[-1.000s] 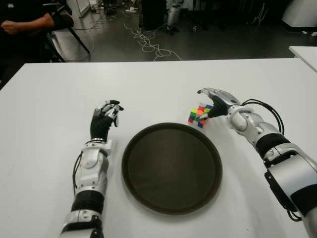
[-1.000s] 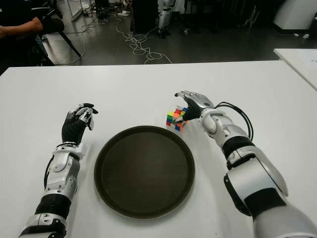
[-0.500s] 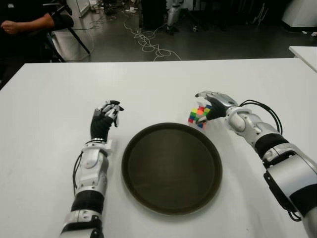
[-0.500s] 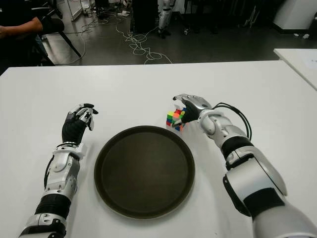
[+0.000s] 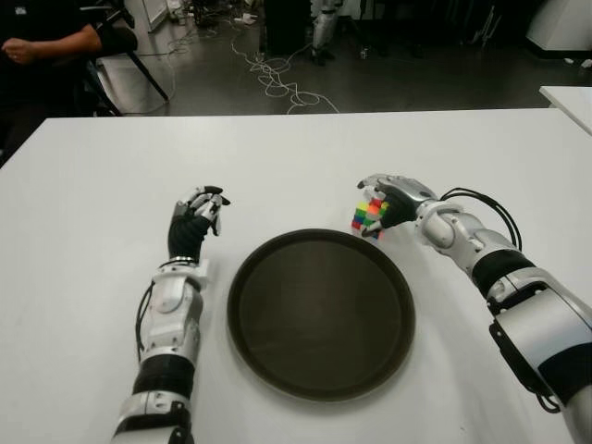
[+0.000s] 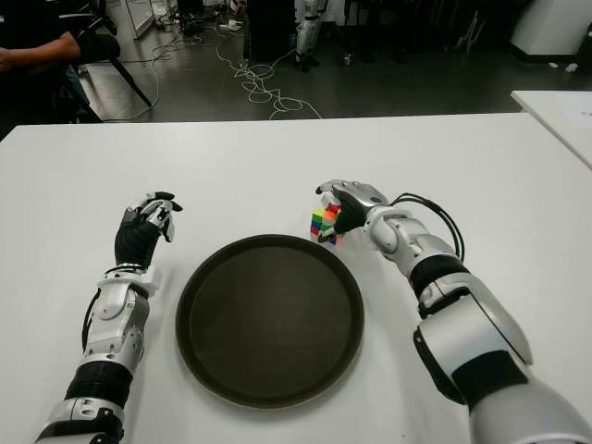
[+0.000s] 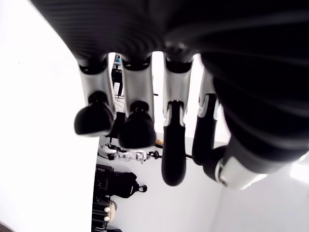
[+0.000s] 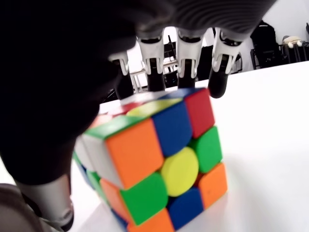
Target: Pick up the Rubik's Cube and put it in the plate
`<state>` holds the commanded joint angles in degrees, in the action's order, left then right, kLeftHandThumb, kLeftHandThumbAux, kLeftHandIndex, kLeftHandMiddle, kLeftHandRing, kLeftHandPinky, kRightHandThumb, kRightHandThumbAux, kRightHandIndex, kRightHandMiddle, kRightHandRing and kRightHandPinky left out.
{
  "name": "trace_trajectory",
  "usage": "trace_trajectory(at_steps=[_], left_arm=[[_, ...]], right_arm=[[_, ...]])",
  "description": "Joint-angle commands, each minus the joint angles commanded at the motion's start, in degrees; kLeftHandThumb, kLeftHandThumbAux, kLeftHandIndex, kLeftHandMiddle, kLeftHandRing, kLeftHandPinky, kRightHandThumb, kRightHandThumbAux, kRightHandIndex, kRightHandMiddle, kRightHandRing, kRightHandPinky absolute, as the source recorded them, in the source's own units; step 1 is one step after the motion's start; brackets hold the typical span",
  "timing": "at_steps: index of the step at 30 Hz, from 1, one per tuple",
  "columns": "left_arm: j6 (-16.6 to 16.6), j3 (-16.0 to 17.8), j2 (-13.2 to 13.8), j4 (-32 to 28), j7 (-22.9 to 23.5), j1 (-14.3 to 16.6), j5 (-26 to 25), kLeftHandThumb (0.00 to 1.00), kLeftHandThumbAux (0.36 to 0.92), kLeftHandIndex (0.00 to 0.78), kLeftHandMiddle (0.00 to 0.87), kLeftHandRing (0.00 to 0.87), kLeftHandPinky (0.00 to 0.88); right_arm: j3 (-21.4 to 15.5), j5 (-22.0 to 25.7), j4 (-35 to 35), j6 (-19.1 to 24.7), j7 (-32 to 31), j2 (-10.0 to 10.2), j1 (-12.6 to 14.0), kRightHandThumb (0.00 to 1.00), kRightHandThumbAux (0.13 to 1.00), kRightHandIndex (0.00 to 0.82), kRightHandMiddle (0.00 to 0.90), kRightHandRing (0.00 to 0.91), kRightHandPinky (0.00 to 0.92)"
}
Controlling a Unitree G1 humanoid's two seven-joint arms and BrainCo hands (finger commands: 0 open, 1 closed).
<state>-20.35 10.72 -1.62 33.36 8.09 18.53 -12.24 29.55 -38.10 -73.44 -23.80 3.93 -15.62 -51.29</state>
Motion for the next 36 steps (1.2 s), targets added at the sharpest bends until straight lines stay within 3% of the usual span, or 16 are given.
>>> trace_trajectory(at_steps=[9,20,27,36], left_arm=[[-1.2,0.0,0.1,0.9,-0.1,0.1,0.4,0.856,0.662,0.419,0.535,0.797,0.805],[-0.8,-0.2,0.2,-0.1,-0.1,-0.4,0.5,0.856,0.661,0.420,0.537,0.795,0.808],[-1.0,-0.4,0.2,-0.2,-0.2,-0.4,0.8,0.855,0.662,0.420,0.532,0.788,0.803],[-0.6,-0.4,0.3,-0.8,-0.3,-0.7,1.0,0.857,0.660,0.423,0.530,0.784,0.803]], right_arm=[[-0.2,0.1,-0.3,1.2,-0.2,0.0,0.0,0.000,0.707,0.133,0.166,0.195,0.201],[0.0,-0.1,-0.4,2.3,-1.1,0.0,-0.4,0.000,0.711,0.132,0.211,0.238,0.227],[0.0,0.0,-0.5,2.6,-1.7,0.0,-0.5,0.000,0.757,0.163,0.296,0.356,0.345],[0.2,-0.1,-0.5,3.4,-3.5,0.1,-0.8,0.000,0.828,0.144,0.393,0.508,0.481]])
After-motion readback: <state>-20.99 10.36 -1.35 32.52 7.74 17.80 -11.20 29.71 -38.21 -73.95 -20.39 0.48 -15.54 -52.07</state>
